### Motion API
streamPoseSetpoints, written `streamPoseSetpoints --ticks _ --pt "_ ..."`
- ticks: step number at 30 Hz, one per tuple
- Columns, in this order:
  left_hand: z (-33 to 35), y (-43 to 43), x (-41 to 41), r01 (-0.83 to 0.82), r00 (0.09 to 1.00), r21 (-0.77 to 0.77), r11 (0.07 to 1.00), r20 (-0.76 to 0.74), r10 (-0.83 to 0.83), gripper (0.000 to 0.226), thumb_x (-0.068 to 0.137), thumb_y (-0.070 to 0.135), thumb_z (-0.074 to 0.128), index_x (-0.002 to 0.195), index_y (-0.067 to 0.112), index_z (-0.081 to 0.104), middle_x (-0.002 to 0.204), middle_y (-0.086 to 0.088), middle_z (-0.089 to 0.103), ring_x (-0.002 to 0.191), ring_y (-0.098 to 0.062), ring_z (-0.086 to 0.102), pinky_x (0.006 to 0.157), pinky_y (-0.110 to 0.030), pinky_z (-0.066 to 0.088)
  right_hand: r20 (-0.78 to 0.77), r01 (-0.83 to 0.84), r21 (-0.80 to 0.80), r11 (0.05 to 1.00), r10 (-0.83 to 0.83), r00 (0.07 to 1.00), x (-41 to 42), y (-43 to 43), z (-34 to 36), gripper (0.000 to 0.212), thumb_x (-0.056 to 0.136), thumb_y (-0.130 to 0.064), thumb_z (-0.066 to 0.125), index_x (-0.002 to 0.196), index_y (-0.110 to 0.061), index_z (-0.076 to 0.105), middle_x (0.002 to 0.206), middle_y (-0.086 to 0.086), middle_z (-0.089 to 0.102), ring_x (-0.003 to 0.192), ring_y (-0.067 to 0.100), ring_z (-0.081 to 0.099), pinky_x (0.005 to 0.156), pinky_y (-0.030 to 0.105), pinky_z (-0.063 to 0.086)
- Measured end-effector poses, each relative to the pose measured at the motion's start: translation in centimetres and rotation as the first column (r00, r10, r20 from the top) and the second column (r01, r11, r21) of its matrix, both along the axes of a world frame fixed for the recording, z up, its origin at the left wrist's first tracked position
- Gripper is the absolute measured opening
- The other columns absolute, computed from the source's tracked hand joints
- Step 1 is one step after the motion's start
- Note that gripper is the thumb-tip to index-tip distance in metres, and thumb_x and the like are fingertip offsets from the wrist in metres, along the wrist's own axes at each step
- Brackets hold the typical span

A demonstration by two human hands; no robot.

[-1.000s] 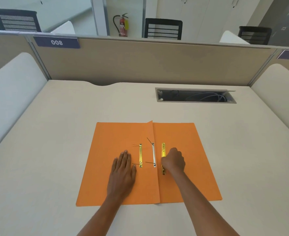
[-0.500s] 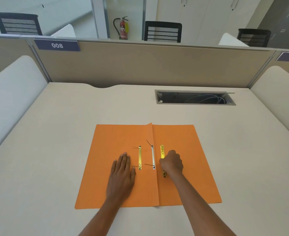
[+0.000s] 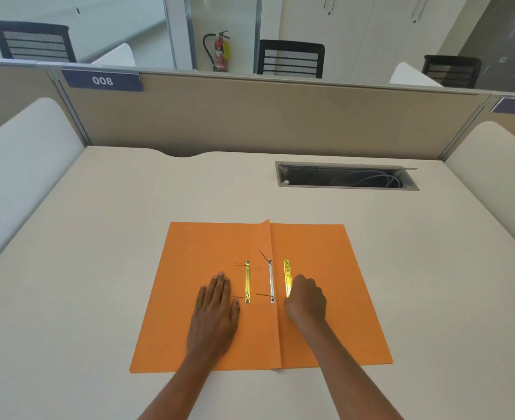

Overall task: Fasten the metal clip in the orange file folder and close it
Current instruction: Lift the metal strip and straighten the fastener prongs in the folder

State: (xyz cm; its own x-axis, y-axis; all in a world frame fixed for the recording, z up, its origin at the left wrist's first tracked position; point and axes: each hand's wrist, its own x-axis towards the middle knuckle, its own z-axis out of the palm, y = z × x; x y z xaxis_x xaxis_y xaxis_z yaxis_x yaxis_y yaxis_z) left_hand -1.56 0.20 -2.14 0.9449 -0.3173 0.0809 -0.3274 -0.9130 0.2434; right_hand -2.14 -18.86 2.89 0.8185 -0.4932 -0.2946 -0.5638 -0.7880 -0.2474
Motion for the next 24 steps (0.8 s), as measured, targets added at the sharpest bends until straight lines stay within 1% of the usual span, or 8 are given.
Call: streamPoseSetpoints --ticks 7,10,13,15,16,18,20,24 --pt "0.1 0.0 0.0 0.001 1.0 0.003 1.0 -0.012 -0.001 0.06 0.097 0.04 0.02 0.145 0.008 0.037 0.153 -0.01 0.036 0.143 -0.023 0.031 0.118 -0.042 0.021 -0.054 0.113 0.122 0.986 -0.107 0.993 0.5 -0.4 0.5 0.031 0.083 -0.013 0.061 0.113 -0.009 0.052 0.119 0.01 0.057 0.107 0.031 0.06 0.077 0.033 0.047" --pt "0.3 0.0 0.0 0.0 1.0 0.002 1.0 -0.016 0.0 0.06 0.096 0.04 0.021 0.143 0.007 0.04 0.152 -0.01 0.038 0.142 -0.024 0.033 0.117 -0.042 0.022 -0.084 0.184 0.248 0.951 -0.168 0.982 0.9 -1.2 0.6 0.026 0.079 -0.012 0.062 0.102 -0.01 0.05 0.107 0.01 0.059 0.094 0.03 0.061 0.067 0.031 0.046" --pt "0.3 -0.1 0.0 -0.003 1.0 -0.002 1.0 -0.012 0.003 0.061 0.096 0.04 0.021 0.143 0.007 0.041 0.151 -0.01 0.039 0.142 -0.024 0.034 0.117 -0.043 0.023 -0.026 0.226 0.472 0.852 -0.243 0.97 1.0 -2.0 0.4 0.019 0.07 -0.002 0.066 0.084 -0.004 0.053 0.088 0.017 0.065 0.069 0.028 0.059 0.057 0.031 0.046" --pt "0.2 -0.1 0.0 -0.004 1.0 -0.006 1.0 -0.01 0.004 0.062 0.096 0.04 0.019 0.143 0.007 0.04 0.152 -0.01 0.038 0.142 -0.024 0.033 0.117 -0.042 0.022 0.064 0.195 0.582 0.79 -0.283 0.957 0.8 -2.6 0.5 0.015 0.068 0.002 0.069 0.073 -0.003 0.056 0.073 0.02 0.066 0.059 0.026 0.058 0.056 0.034 0.047" --pt "0.2 0.0 0.0 -0.004 1.0 -0.006 1.0 -0.006 0.004 0.062 0.096 0.041 0.018 0.144 0.007 0.039 0.153 -0.01 0.037 0.143 -0.023 0.032 0.118 -0.042 0.021 0.104 0.18 0.625 0.759 -0.31 0.945 0.6 -2.8 0.7 0.015 0.068 0.002 0.072 0.072 -0.003 0.058 0.07 0.018 0.066 0.057 0.025 0.059 0.056 0.033 0.047" --pt "0.1 -0.1 0.0 -0.002 1.0 -0.004 1.0 0.003 0.002 0.062 0.096 0.041 0.017 0.145 0.008 0.038 0.154 -0.009 0.035 0.144 -0.023 0.03 0.118 -0.041 0.02 0.158 0.129 0.733 0.668 -0.351 0.923 0.3 -3.0 1.2 0.018 0.072 -0.001 0.076 0.083 -0.005 0.064 0.07 0.015 0.069 0.055 0.021 0.06 0.054 0.031 0.048" --pt "0.0 0.0 0.1 -0.004 1.0 -0.005 1.0 0.0 0.004 0.063 0.096 0.042 0.016 0.146 0.009 0.035 0.155 -0.008 0.032 0.145 -0.022 0.027 0.119 -0.04 0.017 0.209 0.027 0.81 0.586 -0.332 0.92 0.1 -2.8 1.5 0.016 0.077 -0.002 0.076 0.09 -0.004 0.067 0.064 0.009 0.067 0.053 0.017 0.059 0.052 0.027 0.047" --pt "-0.1 0.0 0.2 0.006 1.0 -0.018 1.0 0.004 -0.006 0.063 0.096 0.042 0.015 0.146 0.009 0.036 0.155 -0.009 0.032 0.145 -0.023 0.028 0.119 -0.041 0.017 0.265 -0.079 0.859 0.506 -0.307 0.914 0.0 -2.3 1.6 0.005 0.084 -0.006 0.071 0.085 -0.001 0.072 0.061 0.003 0.062 0.053 0.015 0.056 0.051 0.025 0.046"
